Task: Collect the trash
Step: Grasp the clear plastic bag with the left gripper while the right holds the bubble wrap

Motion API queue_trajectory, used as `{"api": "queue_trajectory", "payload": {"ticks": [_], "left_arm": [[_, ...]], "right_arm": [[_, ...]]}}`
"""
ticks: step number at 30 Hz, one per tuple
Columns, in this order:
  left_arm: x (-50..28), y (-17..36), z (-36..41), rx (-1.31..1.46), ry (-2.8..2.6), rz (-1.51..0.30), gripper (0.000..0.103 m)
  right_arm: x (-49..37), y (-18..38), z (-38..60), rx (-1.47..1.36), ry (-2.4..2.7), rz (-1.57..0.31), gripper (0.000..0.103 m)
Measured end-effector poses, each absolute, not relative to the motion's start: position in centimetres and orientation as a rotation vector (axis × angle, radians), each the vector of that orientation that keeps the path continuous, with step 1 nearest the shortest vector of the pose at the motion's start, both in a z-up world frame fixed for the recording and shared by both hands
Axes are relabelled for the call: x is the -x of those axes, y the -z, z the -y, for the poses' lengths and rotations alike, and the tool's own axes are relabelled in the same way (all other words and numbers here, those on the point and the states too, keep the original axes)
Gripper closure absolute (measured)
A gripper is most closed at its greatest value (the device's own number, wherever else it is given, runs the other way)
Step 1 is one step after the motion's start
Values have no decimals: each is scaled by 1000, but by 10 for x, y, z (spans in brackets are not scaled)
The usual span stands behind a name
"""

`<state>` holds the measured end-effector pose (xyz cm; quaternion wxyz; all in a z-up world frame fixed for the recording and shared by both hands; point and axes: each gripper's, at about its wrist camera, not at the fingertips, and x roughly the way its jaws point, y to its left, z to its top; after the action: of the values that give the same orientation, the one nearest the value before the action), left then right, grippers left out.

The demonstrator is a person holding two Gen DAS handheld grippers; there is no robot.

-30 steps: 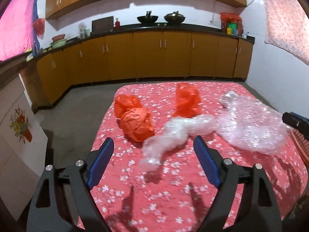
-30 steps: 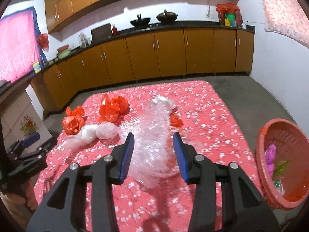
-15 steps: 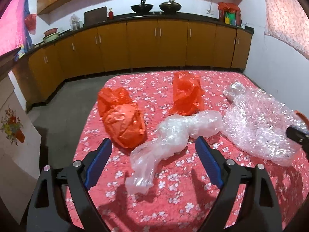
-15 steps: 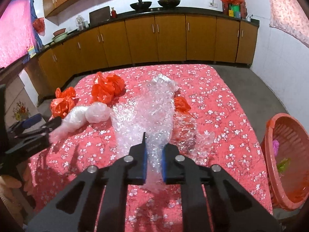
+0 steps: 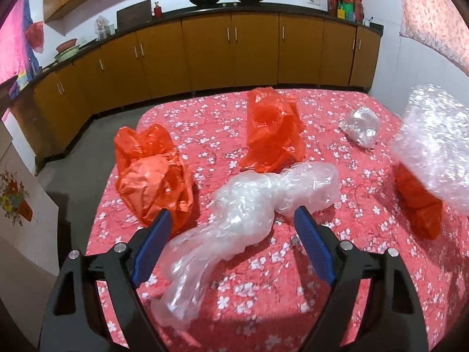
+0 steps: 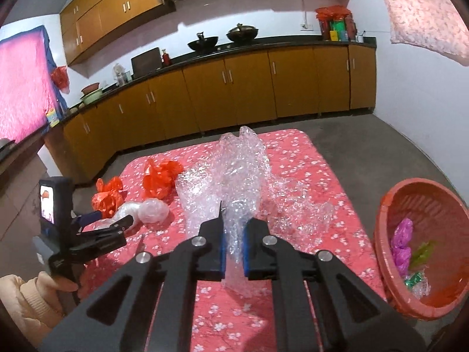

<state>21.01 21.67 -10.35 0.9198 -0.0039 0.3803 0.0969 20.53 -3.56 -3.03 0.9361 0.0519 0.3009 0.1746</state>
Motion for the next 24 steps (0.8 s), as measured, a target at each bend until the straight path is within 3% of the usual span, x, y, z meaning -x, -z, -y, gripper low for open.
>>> {"api": "queue_trajectory", "payload": {"ticks": [5, 10, 22, 23, 24], "left_arm": [[-225, 107, -210, 10, -174, -812, 19], [-230, 110, -200, 37, -135, -843, 37], [-232, 111, -175, 43, -89, -851, 38], [-232, 112, -173, 41, -86, -850, 41], [-232, 112, -173, 39, -85, -850, 51]], "right_arm": [[-205, 30, 49, -108, -336, -619, 94], [-205, 30, 58, -113, -319, -621, 94], [-203, 32, 71, -127, -285, -628, 94], [-202, 32, 73, -127, -279, -628, 94], [-202, 31, 76, -130, -273, -628, 94]]}}
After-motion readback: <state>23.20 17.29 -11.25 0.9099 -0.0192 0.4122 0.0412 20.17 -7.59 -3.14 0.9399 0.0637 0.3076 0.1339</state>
